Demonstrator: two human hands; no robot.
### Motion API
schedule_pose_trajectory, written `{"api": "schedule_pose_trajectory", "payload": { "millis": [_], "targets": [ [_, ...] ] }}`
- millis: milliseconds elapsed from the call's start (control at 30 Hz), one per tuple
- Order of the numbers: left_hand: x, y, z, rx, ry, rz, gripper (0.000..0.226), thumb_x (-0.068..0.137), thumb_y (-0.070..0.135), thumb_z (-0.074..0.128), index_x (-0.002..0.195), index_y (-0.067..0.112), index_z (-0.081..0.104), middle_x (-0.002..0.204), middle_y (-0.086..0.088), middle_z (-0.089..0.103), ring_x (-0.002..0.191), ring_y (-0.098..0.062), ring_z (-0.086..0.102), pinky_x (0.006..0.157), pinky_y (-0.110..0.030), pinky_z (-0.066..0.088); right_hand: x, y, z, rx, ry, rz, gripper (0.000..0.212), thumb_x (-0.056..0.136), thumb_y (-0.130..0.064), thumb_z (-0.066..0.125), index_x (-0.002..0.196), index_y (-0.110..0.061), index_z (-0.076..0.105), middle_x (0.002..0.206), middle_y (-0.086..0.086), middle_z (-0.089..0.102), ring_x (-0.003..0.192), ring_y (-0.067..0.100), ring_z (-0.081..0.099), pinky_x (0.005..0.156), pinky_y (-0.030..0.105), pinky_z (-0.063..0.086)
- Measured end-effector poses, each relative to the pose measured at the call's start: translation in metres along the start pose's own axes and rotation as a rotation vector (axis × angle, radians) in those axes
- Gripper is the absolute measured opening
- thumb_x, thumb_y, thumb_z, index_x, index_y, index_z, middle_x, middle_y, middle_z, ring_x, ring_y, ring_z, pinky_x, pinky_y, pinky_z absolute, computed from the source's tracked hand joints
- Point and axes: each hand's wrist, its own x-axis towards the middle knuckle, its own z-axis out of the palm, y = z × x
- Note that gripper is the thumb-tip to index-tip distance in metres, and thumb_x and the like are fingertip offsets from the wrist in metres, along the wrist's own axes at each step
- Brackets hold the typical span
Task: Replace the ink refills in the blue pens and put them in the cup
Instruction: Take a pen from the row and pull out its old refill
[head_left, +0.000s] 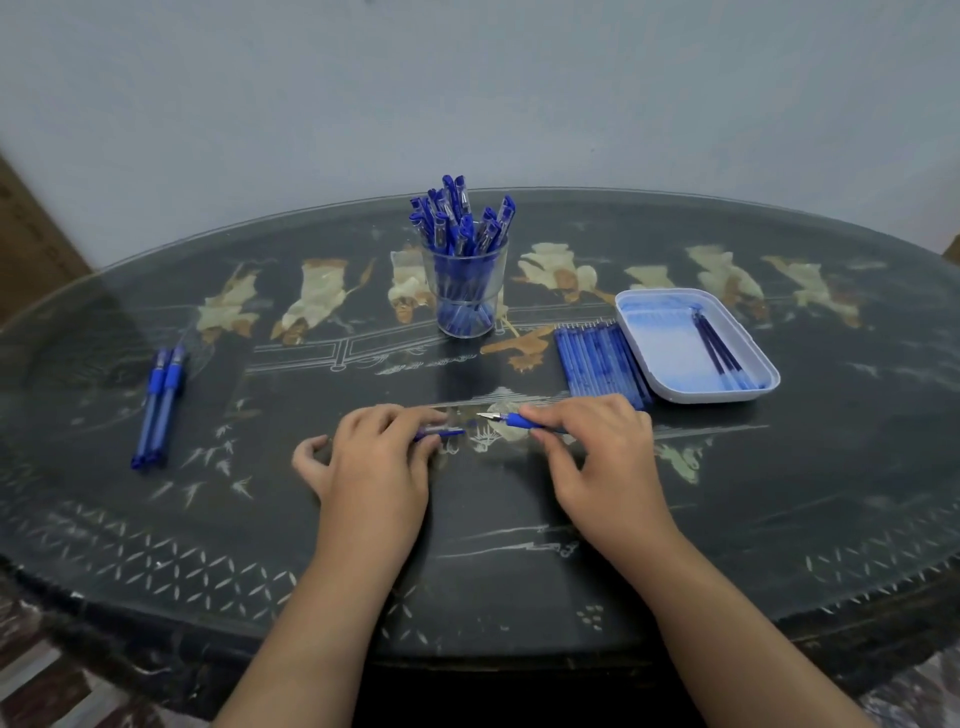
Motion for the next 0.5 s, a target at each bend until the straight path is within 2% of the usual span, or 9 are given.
{"api": "schedule_pose_trajectory", "payload": {
  "millis": [167,300,367,500],
  "targets": [
    [0.0003,0.0003,-0.0006,-0.029,-0.032,0.000,0.019,0.087,0.027,0.069,0.100,0.042,0.068,0.100,0.020,0.058,0.110,-0.009,0.051,0.086,-0.032,0.015,0.0003,-0.0014,0.0020,-0.006,-0.035,-0.006,0.018,0.084,-0.022,0.066,0.097,-0.031,0.074,0.090,-0.019,0.068,0.084,0.016,0.055,0.075,0.031,0.033],
    [-0.0014,0.0031,-0.0031,-0.167,-0.046,0.193,0.025,0.084,0.044,0.067,0.109,0.043,0.065,0.108,0.031,0.053,0.117,0.003,0.045,0.091,-0.029,0.018,0.0011,-0.0024,0.0011,0.010,-0.053,-0.008,0.020,0.083,-0.024,0.067,0.099,-0.033,0.073,0.092,-0.021,0.067,0.086,0.011,0.053,0.078,0.027,0.031],
    [-0.0013,0.0045,-0.0028,-0.193,-0.052,0.268,0.022,0.084,0.046,0.061,0.105,0.042,0.066,0.106,0.032,0.055,0.116,0.005,0.047,0.092,-0.032,0.022,0.0008,-0.0033,-0.0002,0.017,-0.065,-0.032,0.019,0.083,-0.024,0.067,0.099,-0.032,0.074,0.092,-0.022,0.066,0.088,0.007,0.051,0.079,0.025,0.031],
    [0.0002,0.0020,-0.0019,-0.262,-0.011,0.244,0.009,0.083,0.040,0.061,0.088,0.038,0.068,0.092,0.028,0.060,0.105,0.008,0.051,0.088,-0.031,0.023,-0.0007,-0.0073,-0.0017,-0.009,-0.075,-0.140,0.019,0.084,-0.021,0.069,0.100,-0.029,0.074,0.092,-0.022,0.066,0.088,0.009,0.052,0.079,0.026,0.030]
  ]
}}
